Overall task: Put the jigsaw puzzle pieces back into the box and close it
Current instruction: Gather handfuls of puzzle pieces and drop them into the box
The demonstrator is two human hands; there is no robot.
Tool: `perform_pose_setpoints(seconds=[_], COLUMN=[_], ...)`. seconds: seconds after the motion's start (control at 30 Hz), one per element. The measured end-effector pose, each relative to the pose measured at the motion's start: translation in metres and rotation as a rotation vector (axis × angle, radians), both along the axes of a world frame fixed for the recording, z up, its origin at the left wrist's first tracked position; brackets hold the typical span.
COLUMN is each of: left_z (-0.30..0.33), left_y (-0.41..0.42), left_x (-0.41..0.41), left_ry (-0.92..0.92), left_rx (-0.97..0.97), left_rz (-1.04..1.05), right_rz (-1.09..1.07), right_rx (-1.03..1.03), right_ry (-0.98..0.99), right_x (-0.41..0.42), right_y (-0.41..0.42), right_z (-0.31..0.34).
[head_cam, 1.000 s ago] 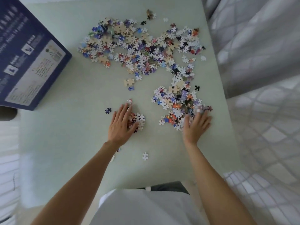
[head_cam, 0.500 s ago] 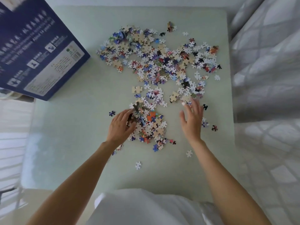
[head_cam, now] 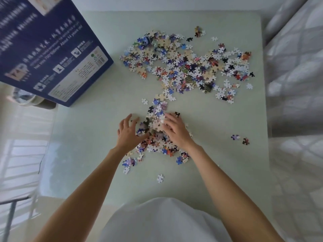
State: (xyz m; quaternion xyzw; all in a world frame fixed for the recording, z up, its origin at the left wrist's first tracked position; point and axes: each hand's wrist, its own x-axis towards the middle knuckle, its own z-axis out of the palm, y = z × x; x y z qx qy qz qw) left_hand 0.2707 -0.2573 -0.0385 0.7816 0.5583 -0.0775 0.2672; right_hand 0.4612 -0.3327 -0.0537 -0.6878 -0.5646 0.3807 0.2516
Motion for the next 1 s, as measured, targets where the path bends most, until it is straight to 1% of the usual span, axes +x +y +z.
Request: perform_pose_setpoints(seconds=[0.03,0.07,0.1,0.13,0.17,0.2,0.23,0.27,0.4,0.53,0.7,0.77,0.9,1.0], left_z=[0.002,0.003,0.003,0.003,0.003,0.003,0.002,0.002,0.006,0.008,0.008,0.012,0.016,0.016], left_y=[-0.003,-0.007,-0.01,-0.014,-0.016,-0.018,-0.019,-0.019,-0.017,-0.015,-0.018,-0.018,-0.018,-0.02], left_x=[-0.001,0.0,0.002,0.004,0.007,0.011,0.014,0.018,0.031,0.029,0.018,0.016,0.012,0.014], left_ry=[0.021,0.032,0.035,0.024,0.02,0.021,0.026,0.028,0.036,0.029,-0.124,-0.161,-0.15,-0.102], left_rx=[-0.026,-0.035,-0.046,-0.061,-0.075,-0.077,-0.073,-0.071,-0.093,-0.079,-0.013,0.001,0.007,-0.074], left_rz=[-0.036,-0.079,-0.108,-0.126,-0.137,-0.14,-0.138,-0.133,-0.178,-0.216,-0.169,-0.153,-0.095,-0.121], right_rz=[-0.035,-0.068,-0.083,-0.074,-0.055,-0.031,-0.01,0.013,0.086,0.18,0.11,0.075,0.028,0.029], right_rx=[-0.012,-0.027,-0.036,-0.063,-0.12,-0.189,-0.236,-0.249,-0.178,-0.196,-0.132,-0.095,-0.024,0.005], right_ry=[0.06,0.036,-0.079,-0.235,-0.361,-0.441,-0.471,-0.477,-0.49,-0.491,-0.408,-0.423,-0.436,-0.426], right_x=[0.004,0.011,0.018,0.023,0.024,0.023,0.017,0.01,-0.011,-0.014,-0.01,-0.01,-0.011,-0.009], right_y=[-0.01,-0.021,-0.032,-0.042,-0.049,-0.051,-0.05,-0.046,-0.019,-0.003,-0.001,-0.002,-0.003,-0.001], right_z=[0.006,0.01,0.011,0.013,0.013,0.015,0.015,0.014,0.014,0.017,0.017,0.018,0.024,0.028])
